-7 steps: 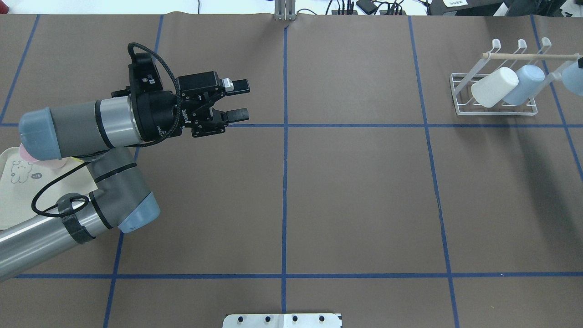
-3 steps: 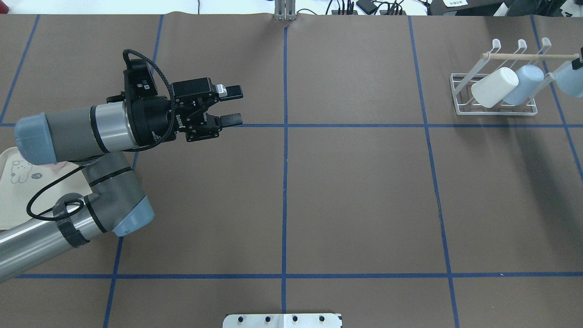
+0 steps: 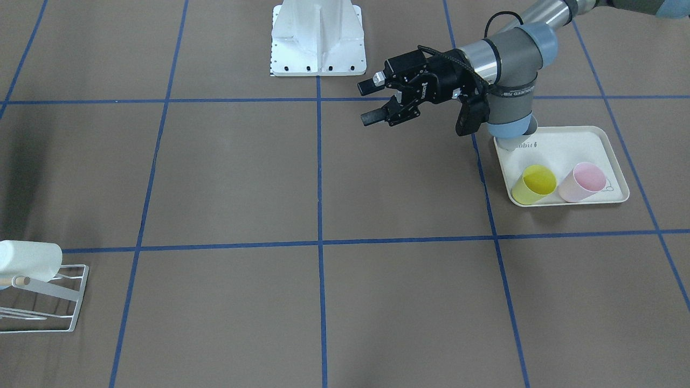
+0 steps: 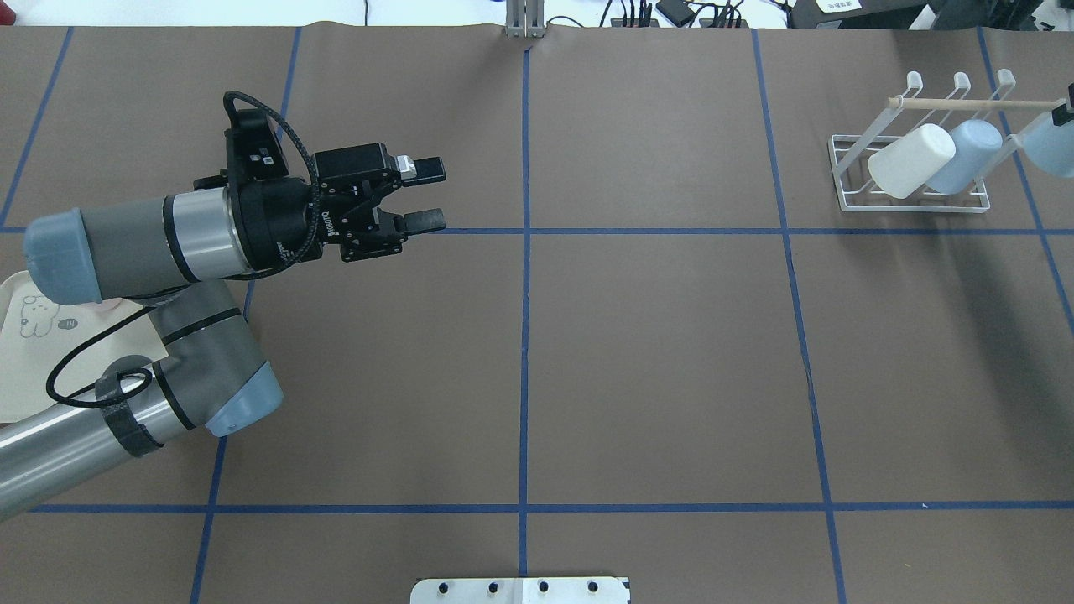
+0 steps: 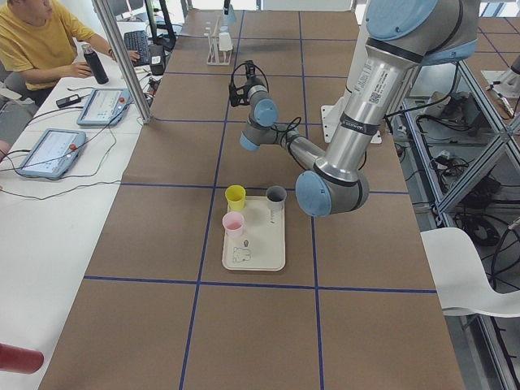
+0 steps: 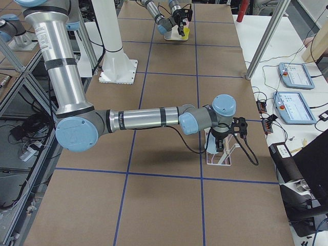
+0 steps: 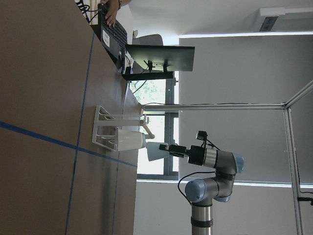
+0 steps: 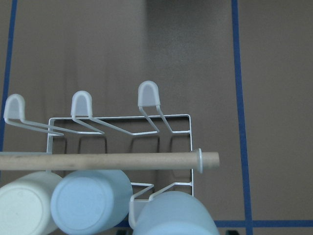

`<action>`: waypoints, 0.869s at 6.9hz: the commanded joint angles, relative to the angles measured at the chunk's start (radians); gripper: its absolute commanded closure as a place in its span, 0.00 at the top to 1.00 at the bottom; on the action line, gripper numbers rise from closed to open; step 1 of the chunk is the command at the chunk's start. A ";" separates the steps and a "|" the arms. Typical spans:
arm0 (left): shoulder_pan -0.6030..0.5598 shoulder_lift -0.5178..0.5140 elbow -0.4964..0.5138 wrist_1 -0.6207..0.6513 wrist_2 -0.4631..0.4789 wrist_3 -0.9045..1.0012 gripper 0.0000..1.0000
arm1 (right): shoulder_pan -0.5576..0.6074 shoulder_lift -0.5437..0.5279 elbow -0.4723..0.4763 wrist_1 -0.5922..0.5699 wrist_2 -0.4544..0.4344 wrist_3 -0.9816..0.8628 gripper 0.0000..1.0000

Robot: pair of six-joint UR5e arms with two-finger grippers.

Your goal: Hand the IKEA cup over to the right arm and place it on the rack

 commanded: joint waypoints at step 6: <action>0.002 0.002 0.008 0.000 0.001 0.000 0.90 | 0.010 0.028 -0.002 -0.008 -0.009 0.013 0.00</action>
